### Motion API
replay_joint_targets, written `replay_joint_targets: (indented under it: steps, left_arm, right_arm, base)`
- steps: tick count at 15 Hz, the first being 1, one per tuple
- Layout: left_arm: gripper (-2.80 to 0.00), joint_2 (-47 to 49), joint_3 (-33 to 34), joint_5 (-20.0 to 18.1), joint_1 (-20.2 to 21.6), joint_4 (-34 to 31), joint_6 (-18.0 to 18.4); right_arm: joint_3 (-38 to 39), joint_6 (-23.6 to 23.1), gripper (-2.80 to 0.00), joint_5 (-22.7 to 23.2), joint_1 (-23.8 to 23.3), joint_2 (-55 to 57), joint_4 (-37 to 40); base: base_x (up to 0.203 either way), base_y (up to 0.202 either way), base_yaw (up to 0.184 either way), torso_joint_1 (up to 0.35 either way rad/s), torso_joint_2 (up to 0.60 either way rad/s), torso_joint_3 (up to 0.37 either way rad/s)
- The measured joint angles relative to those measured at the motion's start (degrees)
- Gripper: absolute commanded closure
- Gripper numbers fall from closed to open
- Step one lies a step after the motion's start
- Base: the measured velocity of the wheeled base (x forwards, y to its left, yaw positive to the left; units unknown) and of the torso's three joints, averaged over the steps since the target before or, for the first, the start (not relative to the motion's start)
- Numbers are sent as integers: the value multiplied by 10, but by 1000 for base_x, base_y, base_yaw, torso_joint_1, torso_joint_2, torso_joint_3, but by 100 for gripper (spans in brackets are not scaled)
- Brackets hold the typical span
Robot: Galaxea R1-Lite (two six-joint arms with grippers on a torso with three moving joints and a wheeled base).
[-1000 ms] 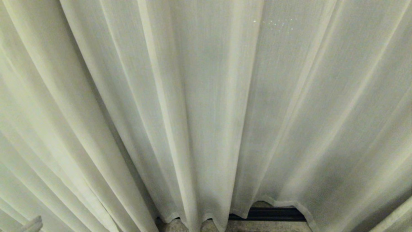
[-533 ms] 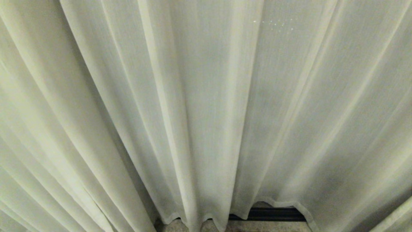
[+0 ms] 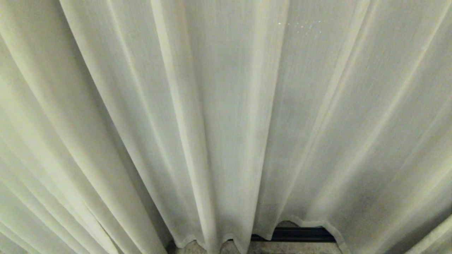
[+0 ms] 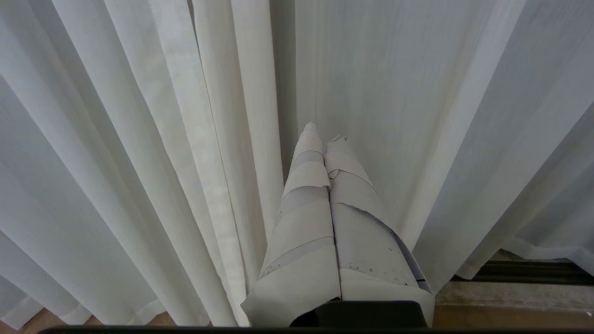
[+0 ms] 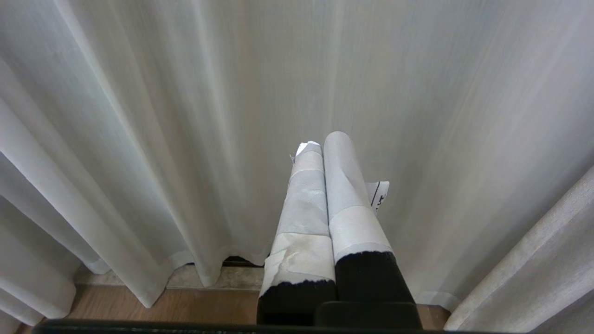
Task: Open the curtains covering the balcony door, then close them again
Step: Close the outer curtains on both sides
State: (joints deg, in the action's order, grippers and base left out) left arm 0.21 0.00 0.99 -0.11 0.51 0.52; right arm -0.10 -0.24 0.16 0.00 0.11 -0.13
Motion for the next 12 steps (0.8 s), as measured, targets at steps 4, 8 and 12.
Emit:
replay_joint_targets:
  steps: [4,8,12]
  left_arm:
    - [0,0,0,0,0,0,0]
    - [0,0,0,0,0,0,0]
    - [0,0,0,0,0,0,0]
  right_arm:
    - [0,0,0,0,0,0,0]
    - [0,0,0,0,0,0,0]
    - [0,0,0,0,0,0,0]
  base:
    - [0,0,0,0,0,0]
    - [0,0,0,0,0,0]
    - [0,0,0,0,0,0]
